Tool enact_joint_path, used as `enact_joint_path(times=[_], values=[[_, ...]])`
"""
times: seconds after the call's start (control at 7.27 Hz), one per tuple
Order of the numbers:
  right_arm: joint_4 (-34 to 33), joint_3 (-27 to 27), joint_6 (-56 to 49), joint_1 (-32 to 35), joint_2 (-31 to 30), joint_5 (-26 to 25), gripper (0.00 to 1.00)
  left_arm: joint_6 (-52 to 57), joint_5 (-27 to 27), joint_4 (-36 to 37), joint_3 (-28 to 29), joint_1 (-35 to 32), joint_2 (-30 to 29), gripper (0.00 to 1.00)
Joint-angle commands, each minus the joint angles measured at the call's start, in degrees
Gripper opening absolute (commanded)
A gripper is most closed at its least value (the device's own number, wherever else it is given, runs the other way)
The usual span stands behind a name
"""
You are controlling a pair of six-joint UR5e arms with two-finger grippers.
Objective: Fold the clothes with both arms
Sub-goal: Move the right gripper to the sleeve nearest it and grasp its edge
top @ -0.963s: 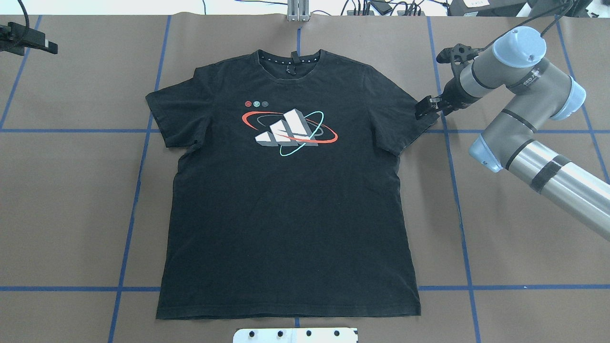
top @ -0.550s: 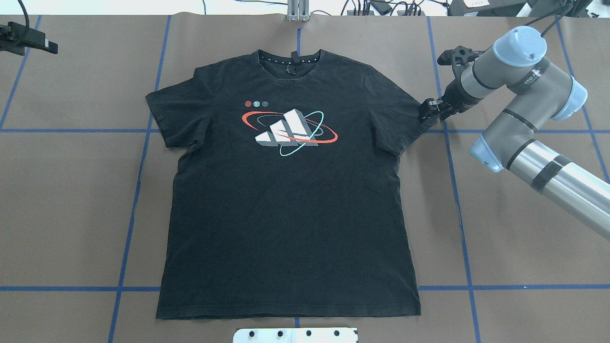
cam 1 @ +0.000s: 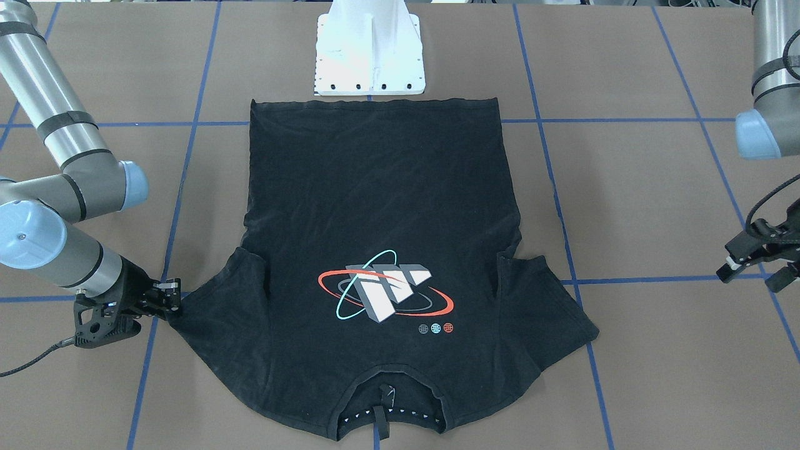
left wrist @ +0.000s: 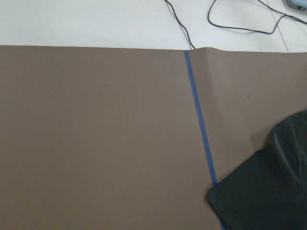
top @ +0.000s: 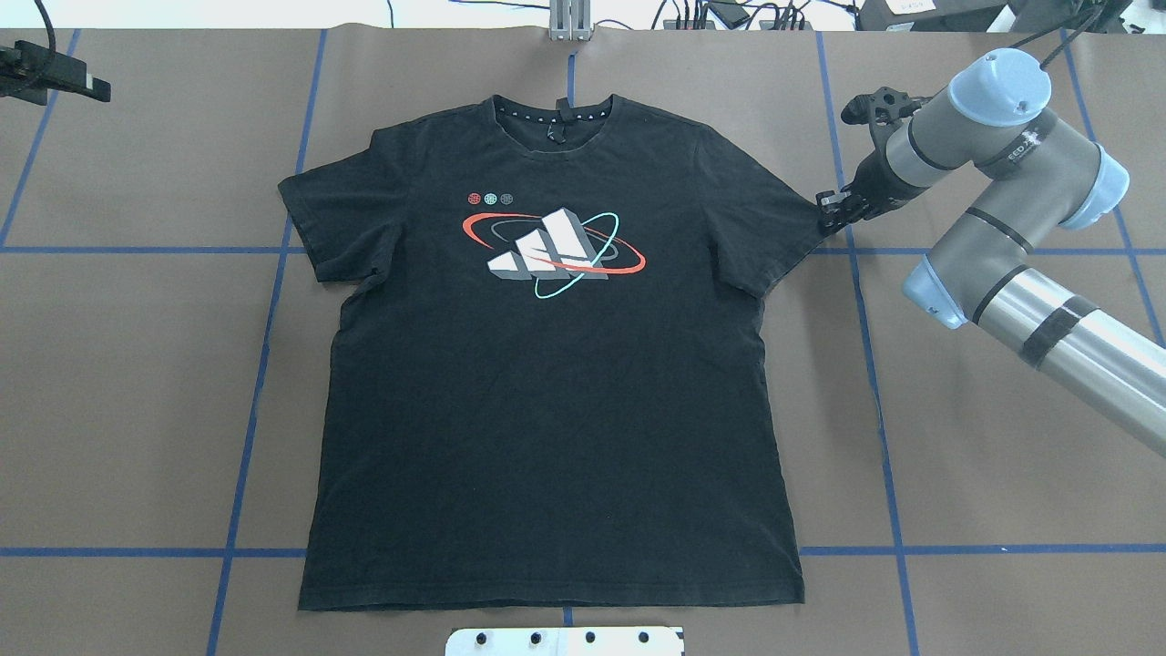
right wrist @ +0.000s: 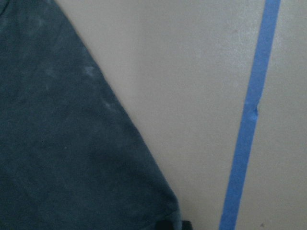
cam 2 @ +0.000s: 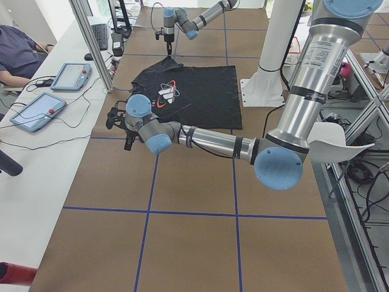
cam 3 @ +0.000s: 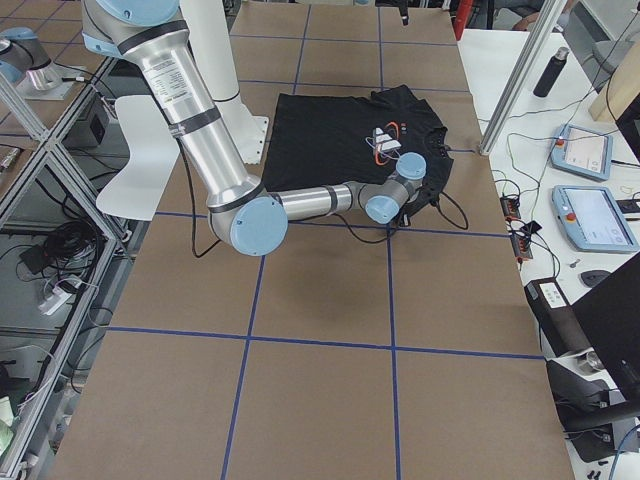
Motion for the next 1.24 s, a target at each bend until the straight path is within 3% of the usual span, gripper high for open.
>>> enact_joint_path(times=[0.0,0.41,0.96,1.1], values=[[0.00,0.11,-0.03,1.19,-0.11,1.14,0.00,0.00,0.00,0.00,0.05,0.02,-0.06,1.00],[0.09,1.51,-0.03,4.09,0.59,6.84,0.00,0.00,0.00,0.00,0.05,0.02,-0.06,1.00],[0.00,7.92,0.23,1.03,1.65,6.25,0.00,0.17,0.00,0.00,0.05,0.02,0.02,1.00],[-0.52,7.24,0.23,-1.94,4.52,3.46,0.00,0.17,0.00,0.00,0.14,0.02,0.11,1.00]])
